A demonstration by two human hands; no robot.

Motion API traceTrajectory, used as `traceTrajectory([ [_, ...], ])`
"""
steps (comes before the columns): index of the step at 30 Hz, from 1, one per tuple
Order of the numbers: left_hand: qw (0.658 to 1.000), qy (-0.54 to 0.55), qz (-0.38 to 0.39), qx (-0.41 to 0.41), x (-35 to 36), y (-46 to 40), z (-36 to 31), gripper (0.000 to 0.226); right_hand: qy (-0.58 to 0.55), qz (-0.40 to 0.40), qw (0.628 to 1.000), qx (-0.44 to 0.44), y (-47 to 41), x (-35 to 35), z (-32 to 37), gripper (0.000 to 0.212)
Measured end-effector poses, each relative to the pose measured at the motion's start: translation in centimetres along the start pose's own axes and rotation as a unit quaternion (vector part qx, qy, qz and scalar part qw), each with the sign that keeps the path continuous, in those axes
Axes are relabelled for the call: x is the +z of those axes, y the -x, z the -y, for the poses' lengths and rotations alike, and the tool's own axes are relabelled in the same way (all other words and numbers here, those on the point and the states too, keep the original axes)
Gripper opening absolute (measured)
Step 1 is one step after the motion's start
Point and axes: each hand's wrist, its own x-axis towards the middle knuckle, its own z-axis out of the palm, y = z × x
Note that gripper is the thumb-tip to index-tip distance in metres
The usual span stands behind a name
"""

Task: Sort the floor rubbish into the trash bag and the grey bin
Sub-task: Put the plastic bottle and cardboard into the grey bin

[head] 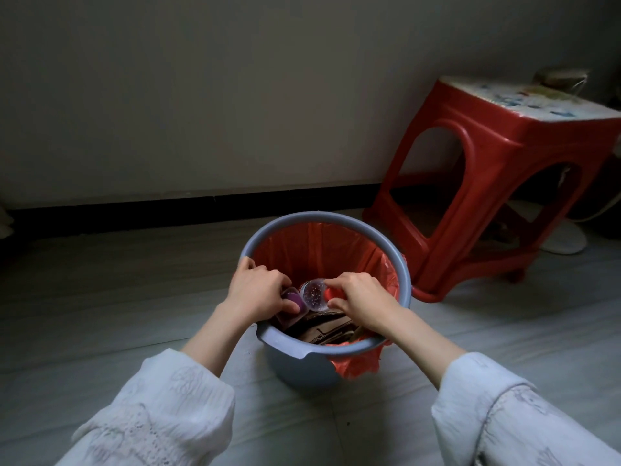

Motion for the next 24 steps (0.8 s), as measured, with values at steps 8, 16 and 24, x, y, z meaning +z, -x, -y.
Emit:
traceTrajectory([
  [8,0.962,0.198,-0.185,0.023,1.3,2.1,0.8,0.033,-0.037,-0.081,0.995,-0.054,4.8,-1.2,0.4,0.042],
  [16,0.959,0.162,-0.208,0.104,1.6,6.1,1.8,0.04,-0.021,0.003,0.988,-0.152,6.7,1.1,1.6,0.043],
  [24,0.975,0.078,-0.148,0.145,0.9,6.7,2.5,0.059,-0.069,-0.014,0.989,-0.132,4.3,0.4,0.4,0.037],
])
